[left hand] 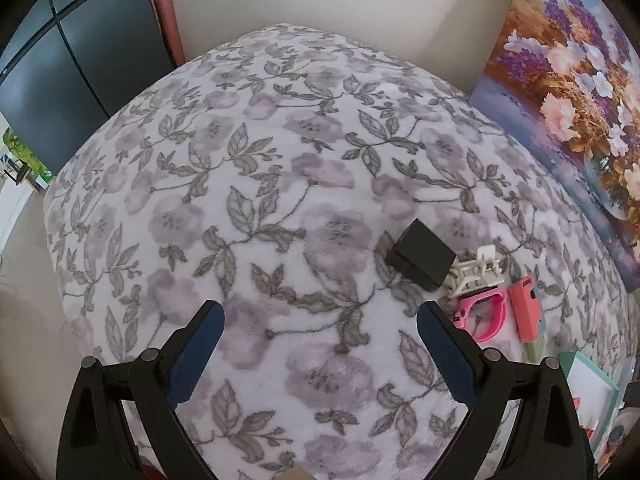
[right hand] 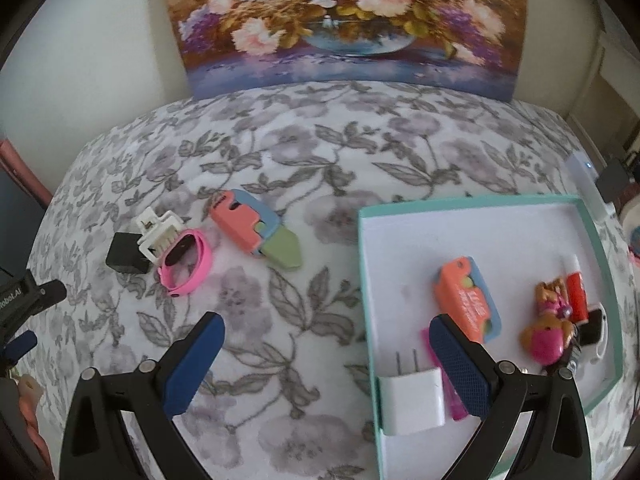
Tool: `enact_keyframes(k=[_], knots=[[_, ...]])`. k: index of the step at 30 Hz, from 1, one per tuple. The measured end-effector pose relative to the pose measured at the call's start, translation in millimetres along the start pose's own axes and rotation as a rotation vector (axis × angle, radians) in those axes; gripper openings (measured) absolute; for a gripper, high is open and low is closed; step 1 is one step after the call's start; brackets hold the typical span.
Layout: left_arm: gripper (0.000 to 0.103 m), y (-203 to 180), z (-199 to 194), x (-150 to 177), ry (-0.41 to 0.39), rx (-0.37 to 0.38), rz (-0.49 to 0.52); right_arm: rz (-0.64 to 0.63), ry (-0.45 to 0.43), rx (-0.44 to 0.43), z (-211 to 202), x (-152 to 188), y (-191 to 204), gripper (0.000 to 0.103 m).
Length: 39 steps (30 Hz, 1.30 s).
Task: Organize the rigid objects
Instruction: 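Grasp the black charger with the left tool while the right tool grasps the coral knife toy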
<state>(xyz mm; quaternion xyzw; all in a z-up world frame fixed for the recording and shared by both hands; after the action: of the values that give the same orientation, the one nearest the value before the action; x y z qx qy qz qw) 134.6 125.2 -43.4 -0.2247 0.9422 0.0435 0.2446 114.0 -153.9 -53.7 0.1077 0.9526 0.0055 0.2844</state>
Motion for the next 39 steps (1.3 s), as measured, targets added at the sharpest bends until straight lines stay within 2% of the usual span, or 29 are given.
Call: enact_keyframes(k=[6,10,15,19,25,28,39], knots=[[0.097,-12.5,12.7,-8.9,0.003,0.037,0.019,-0.026,-0.004,-0.029,12.4,-9.2,14.4,0.103],[0.097,-21.6,31.7,-11.1,0.028,0.075,0.040,-0.042,-0.003,-0.035,25.6,-13.8,25.1,0.103],[0.097,-32.3,57.6,-9.5,0.074,0.098,0.075,-0.005,0.020,-0.088,44.3,-19.6,35.4,0.103],[0.097,-40.1,73.6,-12.8,0.087,0.129,0.092,-0.040,0.022,-0.102,57.0,-25.2,45.9,0.103],[0.097,-49.8,86.6,-20.6,0.074,0.152,0.153,-0.096,0.031,-0.063,80.3,-37.1,53.4,0.103],[0.097,-54.8,89.8,-22.1,0.078,0.194,0.183,-0.126,0.034,-0.064,90.9,-43.7,58.4,0.103],[0.097,-61.2,93.2,-24.4,0.074,0.222,0.240,-0.165,0.067,-0.020,121.3,-46.7,60.2,0.093]])
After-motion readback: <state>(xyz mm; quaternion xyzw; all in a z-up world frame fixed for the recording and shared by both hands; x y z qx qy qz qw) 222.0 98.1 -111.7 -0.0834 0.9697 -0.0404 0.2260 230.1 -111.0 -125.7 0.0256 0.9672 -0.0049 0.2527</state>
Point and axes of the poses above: each gripper's, at about its wrist camera, not at the fingertips, and z roughly the way its jaws point, y to its left, x to its underside, the point moved 4 cm from there along z, roughly the way its jaws point, and after that the axes turned 6 degrees about -y, right-handed, at the moved point
